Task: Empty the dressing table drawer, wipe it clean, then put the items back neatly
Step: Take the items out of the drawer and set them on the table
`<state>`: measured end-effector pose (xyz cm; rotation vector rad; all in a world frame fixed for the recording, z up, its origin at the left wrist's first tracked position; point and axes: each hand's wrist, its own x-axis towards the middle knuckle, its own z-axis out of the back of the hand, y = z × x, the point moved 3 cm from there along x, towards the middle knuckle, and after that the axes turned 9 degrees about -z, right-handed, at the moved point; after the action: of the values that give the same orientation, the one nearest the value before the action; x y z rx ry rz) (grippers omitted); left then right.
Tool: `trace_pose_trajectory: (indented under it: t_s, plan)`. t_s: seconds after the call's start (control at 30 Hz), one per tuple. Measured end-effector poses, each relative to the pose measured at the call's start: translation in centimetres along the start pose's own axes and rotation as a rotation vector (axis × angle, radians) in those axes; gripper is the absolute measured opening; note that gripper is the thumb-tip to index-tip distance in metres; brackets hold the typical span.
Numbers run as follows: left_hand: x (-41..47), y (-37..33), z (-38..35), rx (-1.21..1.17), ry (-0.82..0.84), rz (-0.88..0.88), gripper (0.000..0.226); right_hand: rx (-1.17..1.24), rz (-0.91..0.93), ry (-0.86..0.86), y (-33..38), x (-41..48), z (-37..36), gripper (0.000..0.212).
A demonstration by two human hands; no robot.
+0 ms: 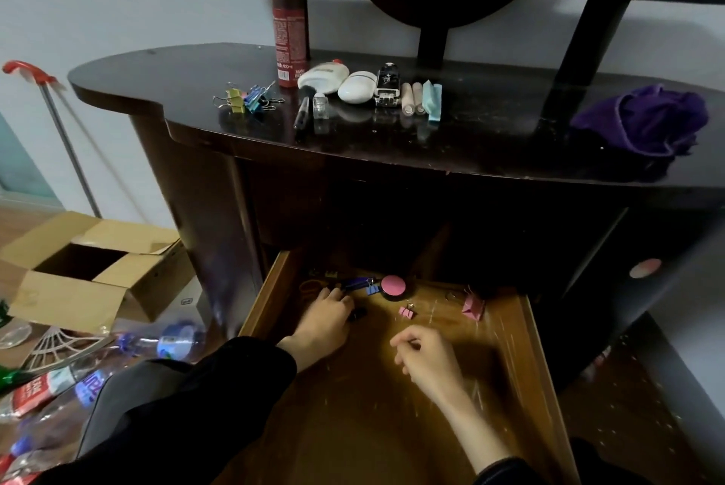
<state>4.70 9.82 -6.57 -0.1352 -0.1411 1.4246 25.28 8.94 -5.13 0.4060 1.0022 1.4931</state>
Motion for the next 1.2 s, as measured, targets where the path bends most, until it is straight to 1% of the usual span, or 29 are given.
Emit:
trace_pose_trajectory:
  t_s: [0.07, 0.1, 0.13, 0.2, 0.23, 0.27, 0.33, 0.37, 0.43, 0.53, 0.6, 0.63, 0.77, 0.8, 0.9, 0.97, 1.03, 1.1, 1.2]
  plan:
    - [-0.7, -0.1, 0.4, -0.136, 0.008, 0.054, 0.037, -0.019, 0.005, 0.006, -0.1, 0.0, -0.1, 0.020]
    - [-1.2, -0.3, 0.7, -0.242, 0.008, 0.093, 0.038, -0.028, 0.006, 0.008, -0.1, 0.0, -0.2, 0.020]
    - [-1.8, -0.4, 1.1, -0.389, 0.004, 0.144, 0.038, -0.035, 0.009, 0.009, -0.1, 0.0, -0.2, 0.020]
    - [-3.0, -0.7, 1.7, -0.784, -0.019, 0.280, 0.036, -0.052, 0.019, 0.007, -0.2, -0.1, -0.3, 0.021]
    - [-3.7, -0.8, 2.0, -0.969, -0.038, 0.355, 0.033, -0.056, 0.022, 0.002, -0.2, -0.1, -0.4, 0.021]
    - [-4.3, -0.8, 2.2, -1.101, -0.064, 0.423, 0.026, -0.054, 0.022, -0.006, -0.3, -0.1, -0.5, 0.020]
    - [-5.4, -0.5, 2.6, -1.273, -0.141, 0.522, 0.008, -0.057, 0.019, -0.032, -0.1, 0.1, -0.7, 0.020]
    - [-5.7, -0.4, 2.7, -1.328, -0.180, 0.554, 0.005, -0.073, 0.026, -0.053, 0.1, 0.3, -0.8, 0.020]
    - [-5.9, -0.3, 3.2, -1.388, -0.241, 0.590, 0.004, -0.182, 0.079, -0.100, 1.3, 1.2, -0.9, 0.023]
    - [-5.6, -0.4, 3.7, -1.445, -0.326, 0.606, 0.012, -0.448, 0.229, -0.110, 4.3, 3.6, -2.1, 0.031]
    - [-5.5, -0.5, 3.6, -1.438, -0.352, 0.615, 0.006, -0.581, 0.310, -0.104, 6.5, 5.4, -3.5, 0.036]
    - [-5.4, -0.4, 3.5, -1.415, -0.353, 0.619, 0.008, -0.641, 0.326, -0.111, 7.5, 6.4, -4.3, 0.039]
    - [-5.3, 0.0, 3.2, -1.391, -0.363, 0.642, 0.018, -0.804, 0.229, -0.026, 9.4, 9.9, -6.8, 0.056]
    - [-5.3, 0.2, 3.2, -1.404, -0.366, 0.659, 0.019, -0.857, 0.218, -0.010, 9.6, 10.5, -7.4, 0.057]
    - [-5.5, 0.6, 3.1, -1.446, -0.389, 0.671, 0.014, -1.016, 0.238, -0.050, 9.5, 11.2, -8.8, 0.045]
    - [-5.5, 0.6, 3.4, -1.478, -0.424, 0.654, 0.012, -1.069, 0.278, -0.084, 9.4, 11.3, -9.1, 0.037]
    - [-5.6, 0.6, 3.6, -1.492, -0.447, 0.636, 0.016, -1.097, 0.312, -0.083, 9.6, 11.2, -8.9, 0.033]
    - [-5.7, 0.5, 3.7, -1.474, -0.448, 0.617, 0.018, -1.094, 0.326, -0.095, 9.9, 10.7, -8.2, 0.026]
    - [-5.8, 0.5, 4.0, -1.437, -0.452, 0.606, 0.023, -0.984, 0.297, -0.193, 10.2, 8.9, -6.4, 0.012]
